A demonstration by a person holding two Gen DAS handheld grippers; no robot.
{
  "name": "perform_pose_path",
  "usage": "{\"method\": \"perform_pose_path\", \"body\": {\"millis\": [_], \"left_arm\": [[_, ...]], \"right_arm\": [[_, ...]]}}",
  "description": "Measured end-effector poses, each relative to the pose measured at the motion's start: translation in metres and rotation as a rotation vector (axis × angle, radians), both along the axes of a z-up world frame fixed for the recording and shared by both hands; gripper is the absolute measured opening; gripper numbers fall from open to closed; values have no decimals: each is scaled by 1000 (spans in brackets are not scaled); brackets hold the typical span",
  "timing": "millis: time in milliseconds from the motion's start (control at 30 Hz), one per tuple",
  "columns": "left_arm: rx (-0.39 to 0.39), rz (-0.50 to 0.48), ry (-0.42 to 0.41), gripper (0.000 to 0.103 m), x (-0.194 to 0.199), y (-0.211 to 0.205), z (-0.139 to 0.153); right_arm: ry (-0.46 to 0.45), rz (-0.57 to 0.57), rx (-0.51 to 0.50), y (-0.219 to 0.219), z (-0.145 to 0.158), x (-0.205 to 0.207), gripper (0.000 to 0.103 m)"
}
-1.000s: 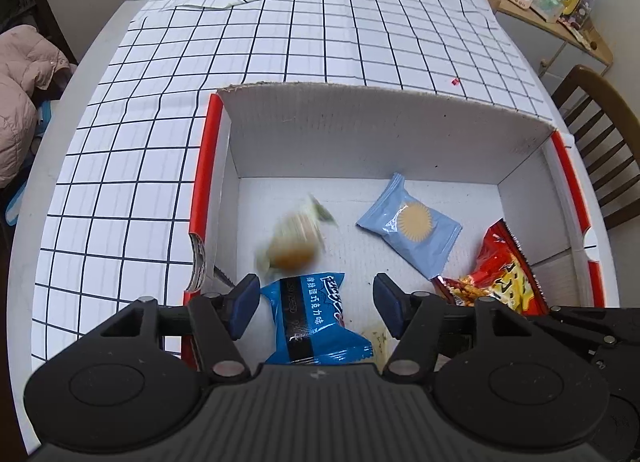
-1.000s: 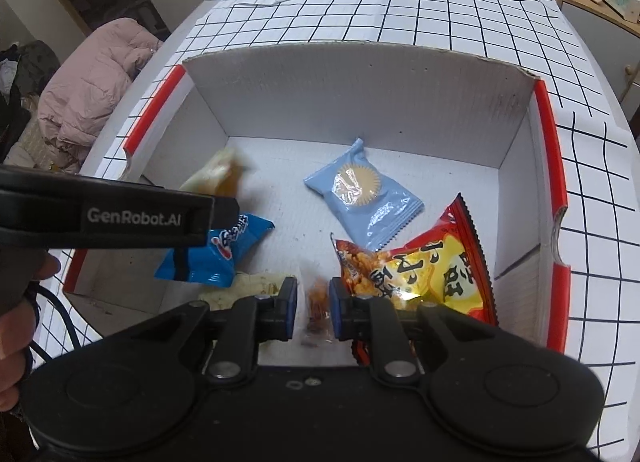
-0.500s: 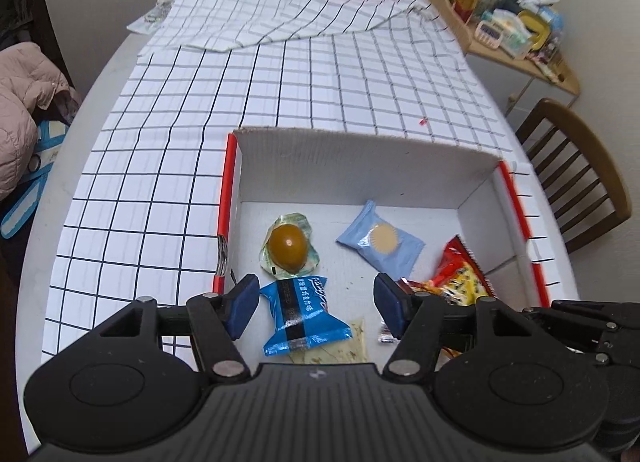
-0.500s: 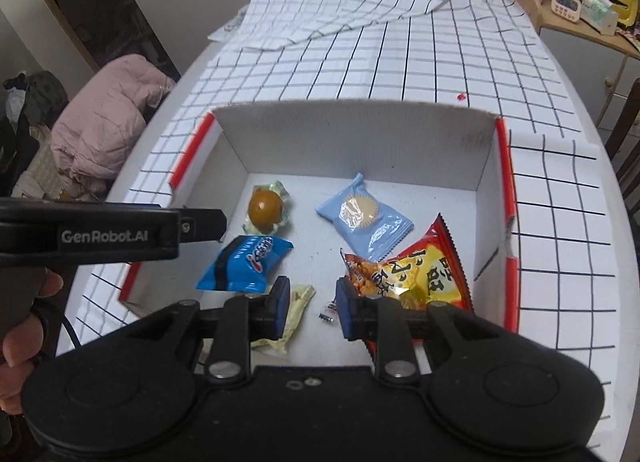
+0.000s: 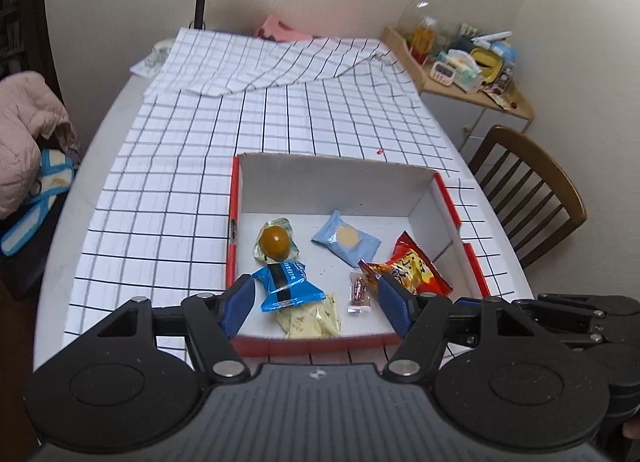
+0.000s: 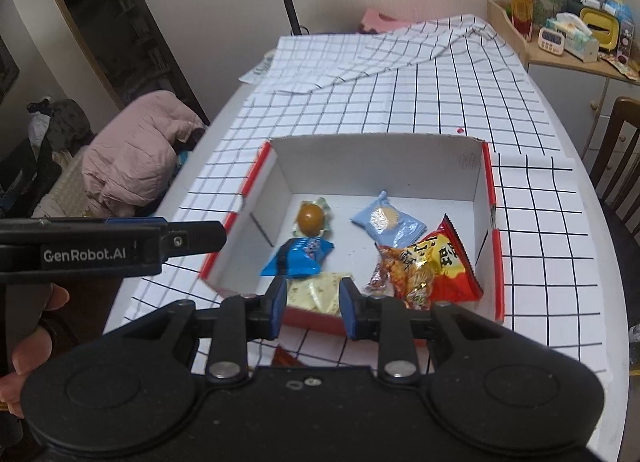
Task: Organize snacks
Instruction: 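Withdraw both tools from the box back toward the snacks on the table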
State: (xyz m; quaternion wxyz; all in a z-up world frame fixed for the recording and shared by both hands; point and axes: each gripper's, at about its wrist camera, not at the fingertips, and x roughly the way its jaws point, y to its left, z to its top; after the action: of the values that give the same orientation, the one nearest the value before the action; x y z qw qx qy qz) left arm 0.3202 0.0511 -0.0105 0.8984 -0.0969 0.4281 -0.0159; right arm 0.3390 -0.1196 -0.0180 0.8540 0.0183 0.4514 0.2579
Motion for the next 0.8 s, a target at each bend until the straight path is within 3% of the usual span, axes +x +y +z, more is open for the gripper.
{"method": "perform_pose_path", "body": {"millis": [100, 133, 167, 233, 600, 800], "left_arm": [[2, -11, -28, 68, -20, 1, 9], [0, -16, -37, 68, -27, 3, 11], [0, -21, -45, 68, -35, 4, 13], [3, -25, -57, 68, -50, 6, 15], [-2, -16, -90, 88, -125, 26, -5], [15, 11, -46, 89, -139, 34, -32]], "right_arm": [[-18, -3, 23, -3, 9, -17, 35], [-28, -4, 29, -4, 11, -23, 48], [-37, -4, 36, -4, 13, -30, 76], [-60, -3, 51, -7, 17, -43, 93], [-138, -27, -30, -5, 10, -106, 101], [-143, -72, -57, -14, -13, -124, 102]]}}
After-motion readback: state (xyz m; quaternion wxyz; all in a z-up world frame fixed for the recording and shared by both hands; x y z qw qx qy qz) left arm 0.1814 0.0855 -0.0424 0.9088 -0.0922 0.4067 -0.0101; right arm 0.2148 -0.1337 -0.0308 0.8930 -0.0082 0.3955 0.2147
